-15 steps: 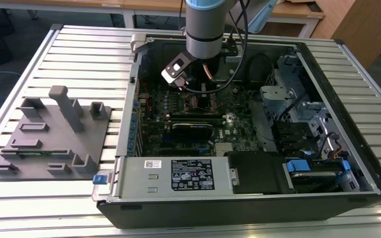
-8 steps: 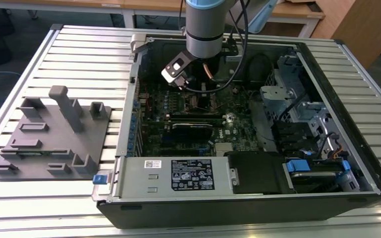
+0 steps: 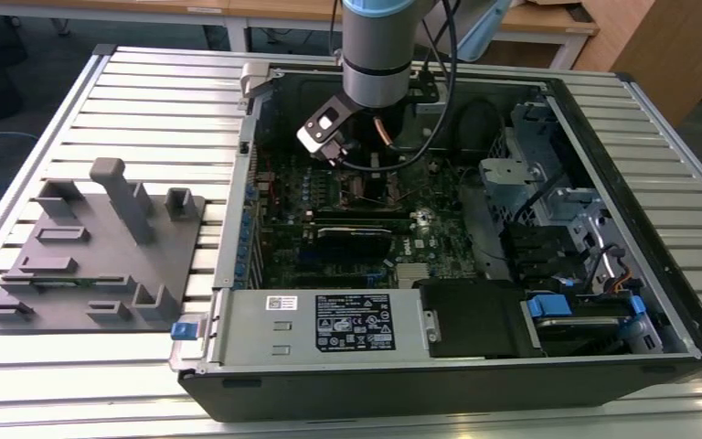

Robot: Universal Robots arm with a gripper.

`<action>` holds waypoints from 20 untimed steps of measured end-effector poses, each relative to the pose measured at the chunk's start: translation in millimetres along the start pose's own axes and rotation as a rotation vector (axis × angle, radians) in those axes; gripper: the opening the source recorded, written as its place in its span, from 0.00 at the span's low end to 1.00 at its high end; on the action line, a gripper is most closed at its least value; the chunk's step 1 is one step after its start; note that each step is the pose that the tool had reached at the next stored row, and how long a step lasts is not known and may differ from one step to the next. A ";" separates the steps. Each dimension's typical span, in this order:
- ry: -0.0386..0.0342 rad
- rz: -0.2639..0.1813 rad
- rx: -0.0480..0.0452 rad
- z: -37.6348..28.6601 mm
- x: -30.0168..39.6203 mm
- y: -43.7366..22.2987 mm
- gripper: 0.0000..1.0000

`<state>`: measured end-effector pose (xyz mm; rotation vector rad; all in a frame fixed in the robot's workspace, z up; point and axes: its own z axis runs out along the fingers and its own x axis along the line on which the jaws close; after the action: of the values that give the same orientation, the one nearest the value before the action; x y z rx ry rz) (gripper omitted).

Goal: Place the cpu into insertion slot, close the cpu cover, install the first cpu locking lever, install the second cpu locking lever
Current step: 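Place the cpu into insertion slot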

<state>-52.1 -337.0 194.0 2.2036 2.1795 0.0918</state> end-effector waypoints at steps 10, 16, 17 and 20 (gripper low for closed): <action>0.0001 0.000 0.0000 1.2 0.0 -0.2 0.54; -0.0001 0.000 0.0001 1.8 -0.1 -0.3 0.54; 0.0000 0.000 0.0000 1.9 0.0 -0.2 0.54; -0.0002 0.000 0.0002 2.7 -0.1 -0.3 0.54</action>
<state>-52.3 -337.0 191.3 2.2038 2.1794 0.0914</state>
